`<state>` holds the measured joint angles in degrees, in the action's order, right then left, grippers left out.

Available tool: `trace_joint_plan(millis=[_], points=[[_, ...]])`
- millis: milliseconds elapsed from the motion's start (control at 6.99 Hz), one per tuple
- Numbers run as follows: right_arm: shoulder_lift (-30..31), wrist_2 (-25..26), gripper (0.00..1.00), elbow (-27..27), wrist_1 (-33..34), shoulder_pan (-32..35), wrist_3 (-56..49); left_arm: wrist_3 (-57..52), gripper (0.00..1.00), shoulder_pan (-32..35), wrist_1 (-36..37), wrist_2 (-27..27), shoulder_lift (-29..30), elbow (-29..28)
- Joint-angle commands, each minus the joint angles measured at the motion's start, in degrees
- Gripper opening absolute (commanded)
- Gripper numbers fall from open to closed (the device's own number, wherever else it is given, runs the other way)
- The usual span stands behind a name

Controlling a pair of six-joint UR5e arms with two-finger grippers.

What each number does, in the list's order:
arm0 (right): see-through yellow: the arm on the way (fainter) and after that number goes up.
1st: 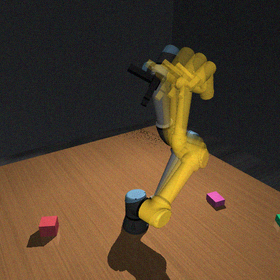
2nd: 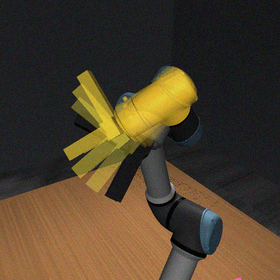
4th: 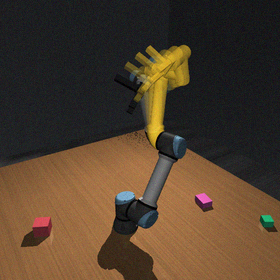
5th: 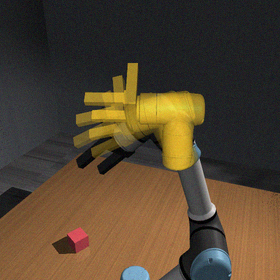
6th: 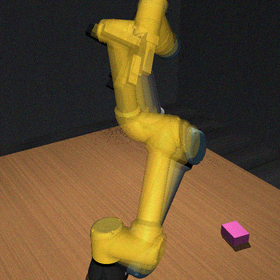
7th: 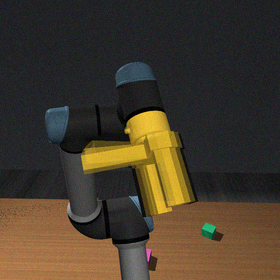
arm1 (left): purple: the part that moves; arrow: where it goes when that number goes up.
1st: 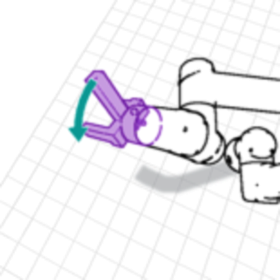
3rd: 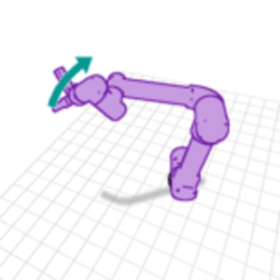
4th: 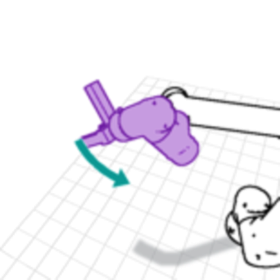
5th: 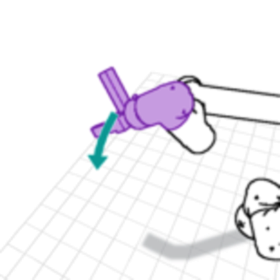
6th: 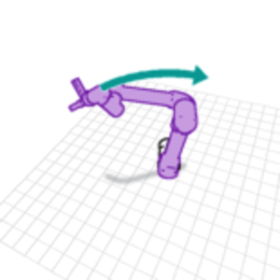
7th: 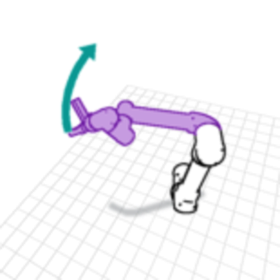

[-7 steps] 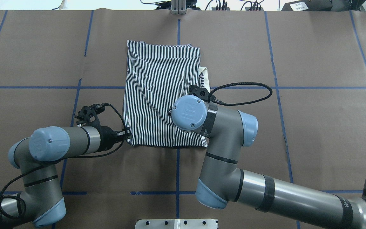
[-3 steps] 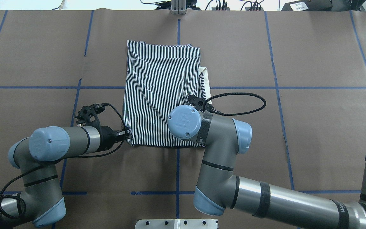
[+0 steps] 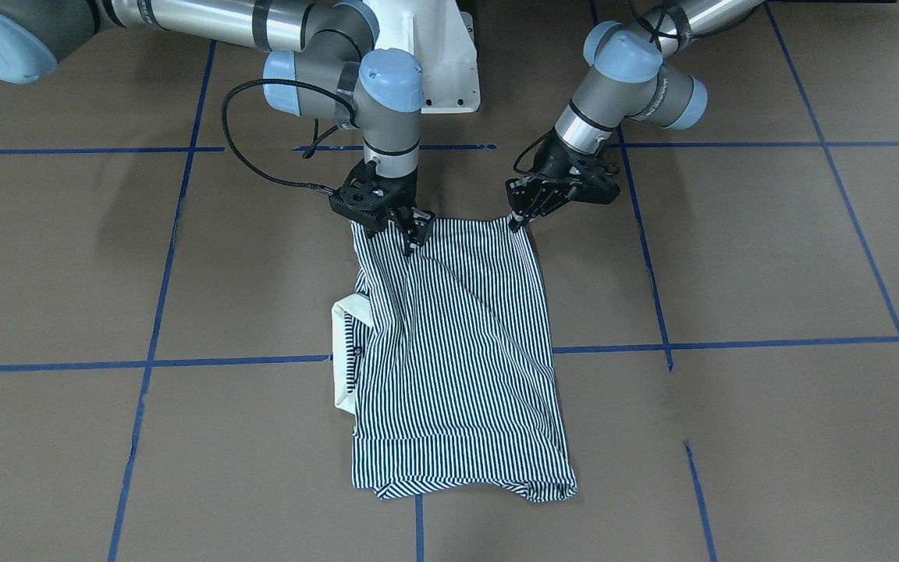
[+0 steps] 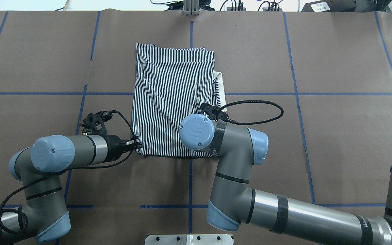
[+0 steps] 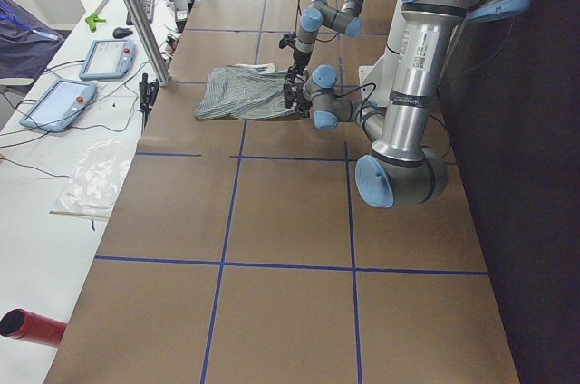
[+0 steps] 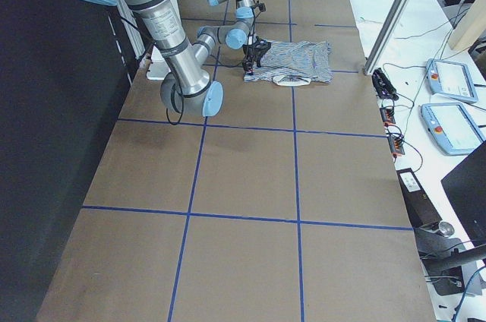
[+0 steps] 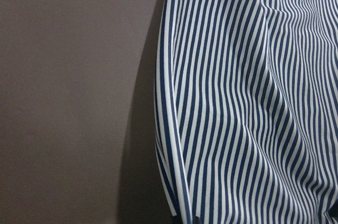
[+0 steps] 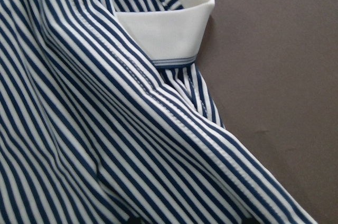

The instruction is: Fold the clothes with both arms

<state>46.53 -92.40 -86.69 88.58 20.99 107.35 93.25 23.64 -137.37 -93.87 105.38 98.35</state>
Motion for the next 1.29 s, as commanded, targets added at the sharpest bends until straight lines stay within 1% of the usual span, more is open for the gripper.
trace_joint_plan(millis=[0,1145], points=[[-0.12,0.20,0.00,0.03,-0.07,-0.33,1.81,0.00,0.00,0.00,0.00,0.00,0.00,0.00],[-0.39,0.56,0.00,-0.67,-0.77,-0.33,3.31,-0.09,0.00,0.00,0.00,-0.09,0.35,0.09]])
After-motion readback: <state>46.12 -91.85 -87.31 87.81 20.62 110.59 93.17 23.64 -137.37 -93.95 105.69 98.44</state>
